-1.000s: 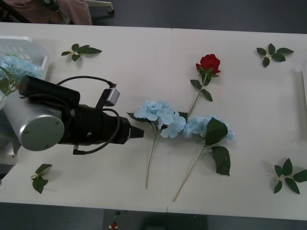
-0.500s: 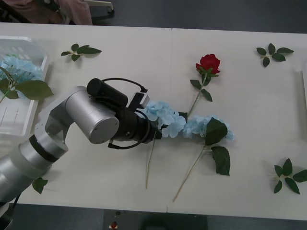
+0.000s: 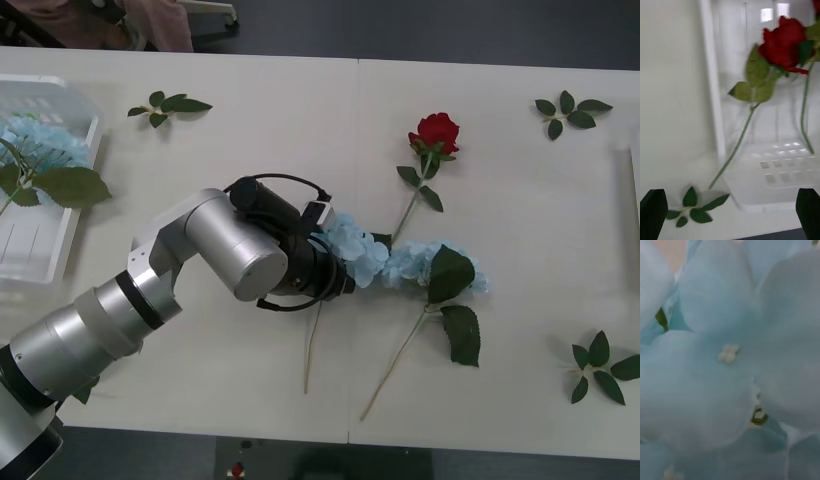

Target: Put the red flowers into the right box and the blue flowers into the left box

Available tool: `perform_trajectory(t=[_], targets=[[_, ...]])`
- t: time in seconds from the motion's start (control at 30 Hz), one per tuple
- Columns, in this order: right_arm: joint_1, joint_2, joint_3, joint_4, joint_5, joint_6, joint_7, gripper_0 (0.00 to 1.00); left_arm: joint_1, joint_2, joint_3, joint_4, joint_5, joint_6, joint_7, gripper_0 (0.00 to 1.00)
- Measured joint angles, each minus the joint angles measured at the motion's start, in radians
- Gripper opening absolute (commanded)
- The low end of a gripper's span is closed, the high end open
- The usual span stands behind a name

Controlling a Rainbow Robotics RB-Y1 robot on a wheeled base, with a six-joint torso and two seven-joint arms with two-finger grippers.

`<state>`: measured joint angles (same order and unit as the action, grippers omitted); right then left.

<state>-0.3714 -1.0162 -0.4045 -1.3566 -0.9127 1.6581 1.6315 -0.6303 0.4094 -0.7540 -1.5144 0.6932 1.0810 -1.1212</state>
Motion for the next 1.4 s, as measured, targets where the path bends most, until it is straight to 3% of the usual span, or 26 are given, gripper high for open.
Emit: perform_trajectory(t=[0.2,0.47,0.73,0.8,1.0,1.4], targets=[[0.000,0.092,-0.077,-0.180,-0.099,0.161,-0.021,1.00,0.000,-0.002,-0.004,0.001,-0.028,0.000,0.000,1.00],[-0.001,0.311,-0.078,-0.479,-0.105,0.264,-0.334,1.00,0.000,-0.004,-0.007,0.002,-0.063,0.000,-0.001,0.90],[0.000,0.539,0.013,-0.683,0.036,0.264,-0.484,1.00,0.000,-0.014,-0.061,0.003,-0.144,-0.002,-0.002,0.09],[0.000,0.579,0.054,-0.708,0.082,0.264,-0.513,1.00,0.000,-0.021,-0.069,0.004,-0.152,-0.003,-0.002,0.00],[0.031,0.630,0.198,-0.739,0.180,0.264,-0.589,1.00,0.000,-0.032,-0.071,0.005,-0.151,-0.008,-0.002,0.00],[0.133,0.632,0.412,-0.745,0.256,0.231,-0.765,1.00,0.000,-0.032,-0.071,0.005,-0.168,-0.009,-0.002,0.00]])
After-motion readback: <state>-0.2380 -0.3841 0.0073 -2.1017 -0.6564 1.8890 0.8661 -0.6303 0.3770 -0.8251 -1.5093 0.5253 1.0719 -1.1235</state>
